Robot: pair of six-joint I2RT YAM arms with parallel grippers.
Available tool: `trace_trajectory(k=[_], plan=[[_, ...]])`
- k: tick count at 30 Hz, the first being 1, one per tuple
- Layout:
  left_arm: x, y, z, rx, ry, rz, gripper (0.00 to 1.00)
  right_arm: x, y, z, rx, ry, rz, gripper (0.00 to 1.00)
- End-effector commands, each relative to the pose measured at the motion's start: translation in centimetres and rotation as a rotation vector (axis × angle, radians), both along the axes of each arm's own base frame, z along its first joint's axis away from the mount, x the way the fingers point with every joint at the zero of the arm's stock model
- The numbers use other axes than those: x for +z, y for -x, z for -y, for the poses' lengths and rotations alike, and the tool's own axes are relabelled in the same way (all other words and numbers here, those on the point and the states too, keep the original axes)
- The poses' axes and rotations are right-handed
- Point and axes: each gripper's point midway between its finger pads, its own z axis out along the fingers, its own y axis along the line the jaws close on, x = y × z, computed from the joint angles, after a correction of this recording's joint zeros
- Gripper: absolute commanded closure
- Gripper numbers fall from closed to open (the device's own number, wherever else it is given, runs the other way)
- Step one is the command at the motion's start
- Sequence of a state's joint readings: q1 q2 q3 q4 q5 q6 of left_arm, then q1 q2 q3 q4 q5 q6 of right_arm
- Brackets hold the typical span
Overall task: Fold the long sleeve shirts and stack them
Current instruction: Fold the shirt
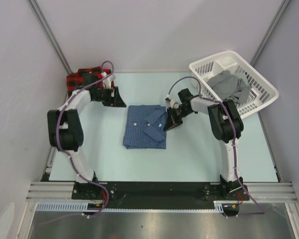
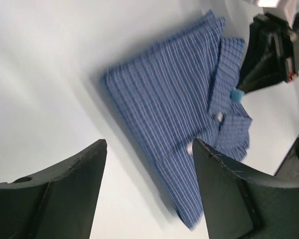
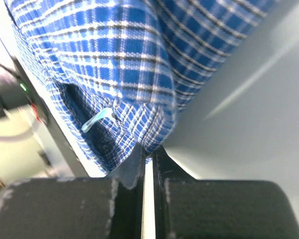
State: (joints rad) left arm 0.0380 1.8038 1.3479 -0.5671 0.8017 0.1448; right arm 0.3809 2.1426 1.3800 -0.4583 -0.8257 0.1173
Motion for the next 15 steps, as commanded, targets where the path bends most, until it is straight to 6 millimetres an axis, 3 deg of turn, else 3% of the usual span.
trace_trajectory(k=[1, 5, 8, 9, 10, 12, 13, 15], plan=[[-1.0, -4.1, 4.2, -0.102, 0.077, 0.005, 0.26, -1.8, 1.2, 2.7, 0.265, 0.092, 0.022, 1.0], [-3.7, -7.6, 5.6, -0.084, 0.109, -0.053, 0.28, -2.0, 0.8, 2.9, 0.3, 0.093, -0.016, 1.0], [-5.3, -8.1, 6.1, -0.093, 0.103, -0.085, 0.31, -1.6, -0.2, 3.0, 0.324, 0.109, 0.008, 1.0], [-5.7, -7.9, 6.2, -0.096, 0.104, -0.101, 0.34, -2.3, -0.1, 3.0, 0.341, 0.115, -0.004, 1.0], [-6.2, -7.4, 6.2, -0.104, 0.107, -0.123, 0.37, -1.8, -1.2, 2.8, 0.345, 0.114, 0.024, 1.0], [-7.3, -6.1, 6.0, -0.105, 0.093, -0.177, 0.53, -2.3, -1.3, 3.0, 0.363, 0.127, 0.002, 1.0], [-7.5, -5.5, 5.8, -0.107, 0.088, -0.187, 0.58, -1.8, -2.3, 2.7, 0.366, 0.118, 0.035, 1.0], [-7.8, -2.7, 5.8, -0.127, 0.102, -0.228, 0.73, -2.0, -2.5, 2.8, 0.387, 0.11, 0.026, 1.0]])
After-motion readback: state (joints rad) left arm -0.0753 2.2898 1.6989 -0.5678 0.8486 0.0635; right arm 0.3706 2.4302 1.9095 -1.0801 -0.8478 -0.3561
